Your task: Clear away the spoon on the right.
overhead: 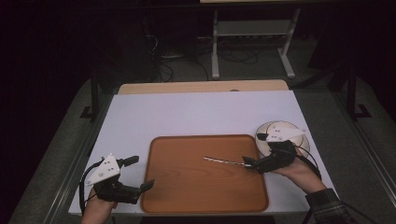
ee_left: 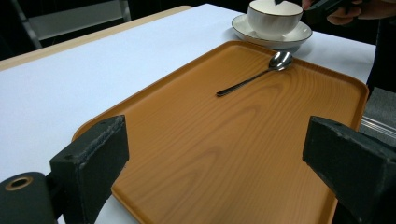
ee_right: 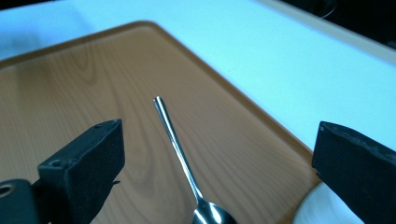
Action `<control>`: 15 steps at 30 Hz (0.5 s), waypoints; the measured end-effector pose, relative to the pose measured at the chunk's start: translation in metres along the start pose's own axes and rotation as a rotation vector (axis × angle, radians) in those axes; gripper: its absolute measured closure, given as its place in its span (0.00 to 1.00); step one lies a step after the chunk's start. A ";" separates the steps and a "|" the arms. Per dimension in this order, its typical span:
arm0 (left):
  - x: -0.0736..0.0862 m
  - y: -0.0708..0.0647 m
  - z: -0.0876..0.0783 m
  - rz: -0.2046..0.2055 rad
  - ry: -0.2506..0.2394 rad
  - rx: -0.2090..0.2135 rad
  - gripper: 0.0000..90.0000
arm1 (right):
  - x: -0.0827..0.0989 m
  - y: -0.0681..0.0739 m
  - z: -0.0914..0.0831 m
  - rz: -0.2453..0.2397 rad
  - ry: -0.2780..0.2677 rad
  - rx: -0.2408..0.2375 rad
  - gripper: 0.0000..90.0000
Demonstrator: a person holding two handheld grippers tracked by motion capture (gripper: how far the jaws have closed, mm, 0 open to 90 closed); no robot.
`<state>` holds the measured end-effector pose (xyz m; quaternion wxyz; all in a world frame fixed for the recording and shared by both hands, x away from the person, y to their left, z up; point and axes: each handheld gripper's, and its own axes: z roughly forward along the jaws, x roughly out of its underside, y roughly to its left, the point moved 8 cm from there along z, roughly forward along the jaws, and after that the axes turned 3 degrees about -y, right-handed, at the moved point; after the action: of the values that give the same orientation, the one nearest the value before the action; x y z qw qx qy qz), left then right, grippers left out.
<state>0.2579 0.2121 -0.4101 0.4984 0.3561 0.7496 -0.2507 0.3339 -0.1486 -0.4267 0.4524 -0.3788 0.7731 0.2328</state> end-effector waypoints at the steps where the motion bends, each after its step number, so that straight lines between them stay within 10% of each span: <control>1: 0.000 0.000 0.000 0.000 0.000 0.000 0.07 | 0.002 0.000 -0.003 0.005 -0.012 0.008 0.03; 15: 0.000 0.000 0.000 0.000 0.001 0.001 0.07 | 0.029 0.008 -0.035 0.041 -0.126 0.064 0.03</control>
<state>0.2582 0.2121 -0.4102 0.4978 0.3565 0.7498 -0.2508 0.3004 -0.1789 -0.4349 0.5071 -0.3329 0.7577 0.2407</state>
